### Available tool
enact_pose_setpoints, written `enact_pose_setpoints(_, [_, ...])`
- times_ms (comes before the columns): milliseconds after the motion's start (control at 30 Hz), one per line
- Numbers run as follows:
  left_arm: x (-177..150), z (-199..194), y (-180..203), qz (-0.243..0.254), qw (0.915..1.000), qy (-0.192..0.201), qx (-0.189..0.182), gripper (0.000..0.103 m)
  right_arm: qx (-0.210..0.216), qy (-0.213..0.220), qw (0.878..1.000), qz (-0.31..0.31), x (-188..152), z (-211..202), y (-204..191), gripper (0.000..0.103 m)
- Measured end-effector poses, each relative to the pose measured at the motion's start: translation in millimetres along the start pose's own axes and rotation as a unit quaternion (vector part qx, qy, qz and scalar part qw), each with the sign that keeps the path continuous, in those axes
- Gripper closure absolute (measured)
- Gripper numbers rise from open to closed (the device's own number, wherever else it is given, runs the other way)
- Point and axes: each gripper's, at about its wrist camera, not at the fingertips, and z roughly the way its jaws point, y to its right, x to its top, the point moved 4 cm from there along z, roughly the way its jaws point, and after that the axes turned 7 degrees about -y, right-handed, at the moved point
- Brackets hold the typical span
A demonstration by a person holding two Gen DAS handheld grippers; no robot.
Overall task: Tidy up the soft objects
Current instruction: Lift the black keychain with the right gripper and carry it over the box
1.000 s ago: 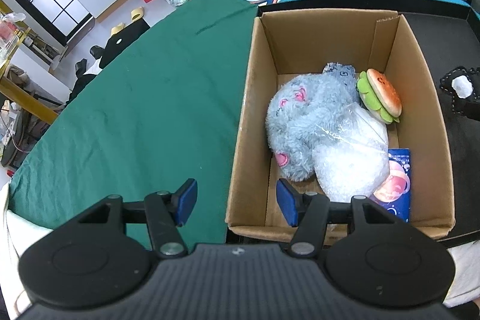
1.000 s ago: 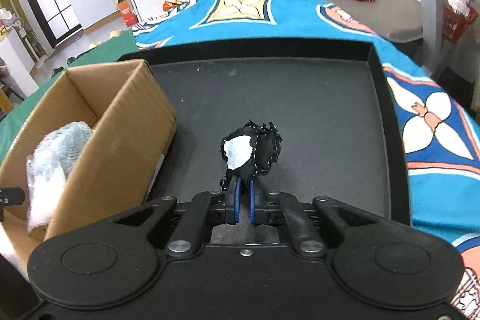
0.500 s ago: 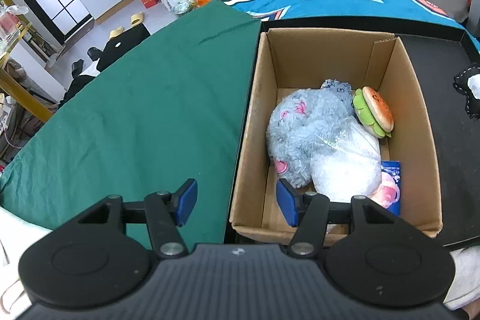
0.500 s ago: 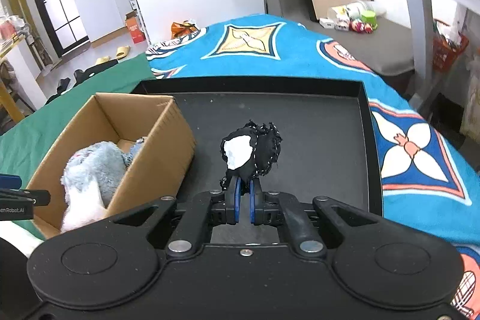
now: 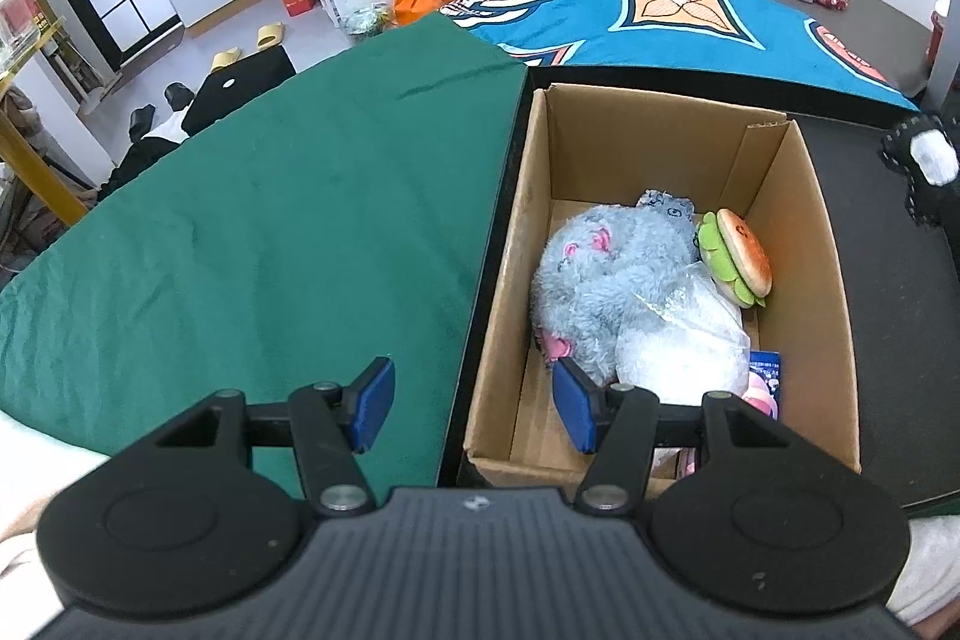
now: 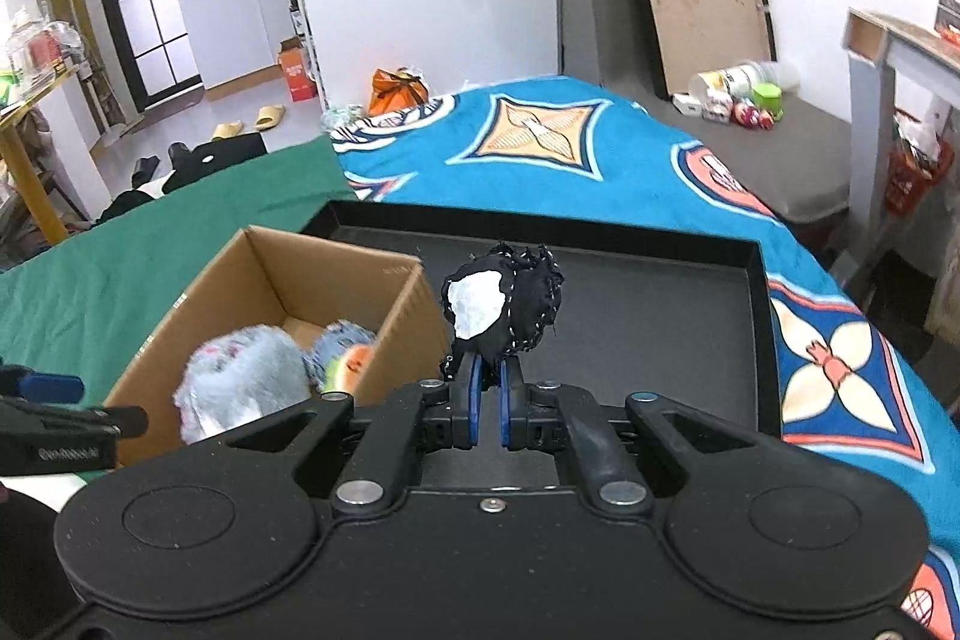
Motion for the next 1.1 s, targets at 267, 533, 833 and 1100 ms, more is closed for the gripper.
enact_pose_setpoints(267, [1,3,-6,-0.011,0.9998,-0.004,-0.015,0.046,0.006,0.013,1.000,-0.021,17,-3,-24,0.097])
enact_pose_setpoints(533, [2,9,-9,-0.022,0.9993,-0.012,-0.028,0.047,0.012,0.013,0.999,-0.049,28,4,-51,0.096])
enact_pose_setpoints(833, [2,20,-17,-0.046,0.9969,-0.027,-0.058,0.066,0.016,0.011,0.997,-0.076,38,12,-78,0.097])
enact_pose_setpoints(1100, [1,25,-17,-0.054,0.9952,-0.038,-0.072,0.090,0.041,0.010,0.994,-0.100,45,19,-98,0.072])
